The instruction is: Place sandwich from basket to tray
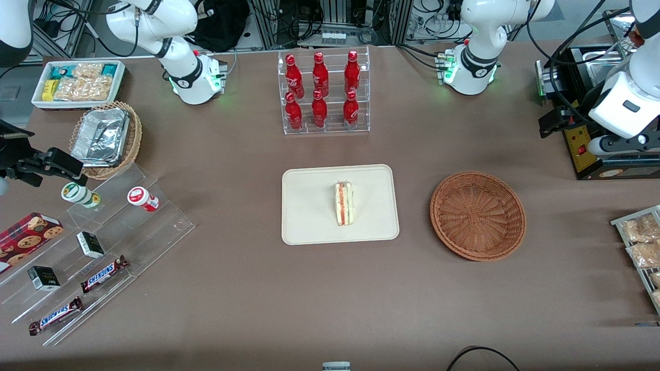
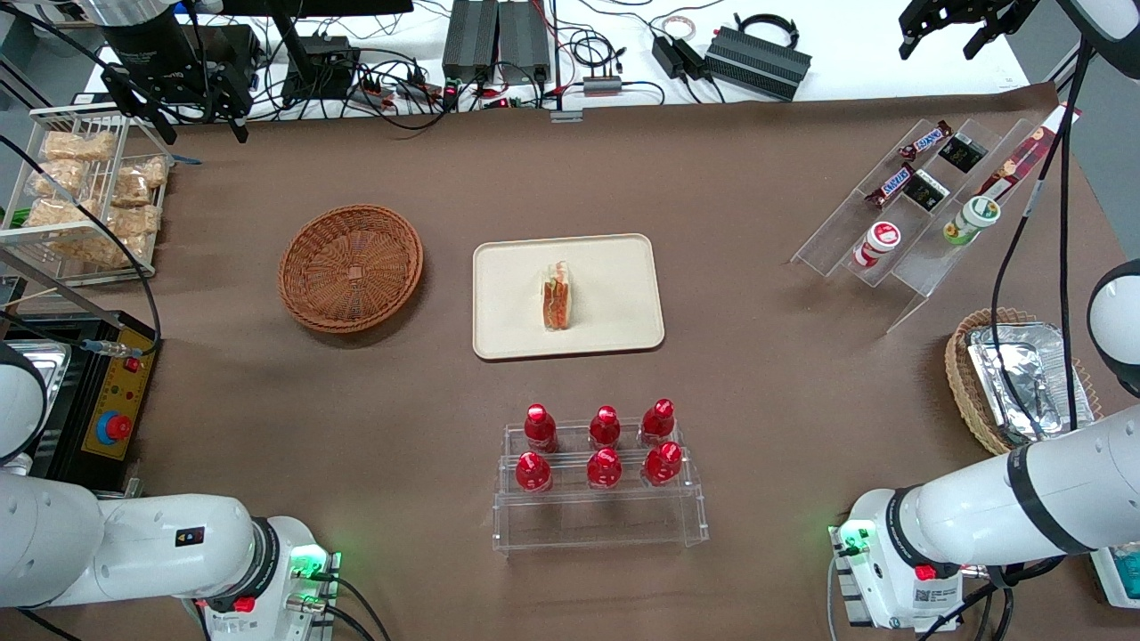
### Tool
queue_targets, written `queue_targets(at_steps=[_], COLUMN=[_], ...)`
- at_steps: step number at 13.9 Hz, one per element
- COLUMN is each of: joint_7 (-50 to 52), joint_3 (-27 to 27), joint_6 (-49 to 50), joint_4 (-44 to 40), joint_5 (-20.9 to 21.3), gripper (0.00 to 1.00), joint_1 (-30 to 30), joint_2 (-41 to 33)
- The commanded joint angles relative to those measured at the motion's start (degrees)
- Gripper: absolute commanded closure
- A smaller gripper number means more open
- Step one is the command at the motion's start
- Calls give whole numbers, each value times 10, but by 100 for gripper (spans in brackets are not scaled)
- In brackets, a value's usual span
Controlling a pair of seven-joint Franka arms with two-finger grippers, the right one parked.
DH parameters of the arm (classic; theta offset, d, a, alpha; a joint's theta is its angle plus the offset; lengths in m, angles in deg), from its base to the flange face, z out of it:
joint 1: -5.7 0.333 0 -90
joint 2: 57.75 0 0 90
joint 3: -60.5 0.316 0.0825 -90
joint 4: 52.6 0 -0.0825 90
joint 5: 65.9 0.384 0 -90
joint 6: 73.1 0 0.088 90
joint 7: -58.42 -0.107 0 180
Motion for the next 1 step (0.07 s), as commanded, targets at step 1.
queue_targets(at_steps=[1], joint_7=[-12], joint_3=[-4], joint_6=[-1], joint_4=[-15], joint_5=[8], gripper=[0], joint_1=[9], joint_2=[12])
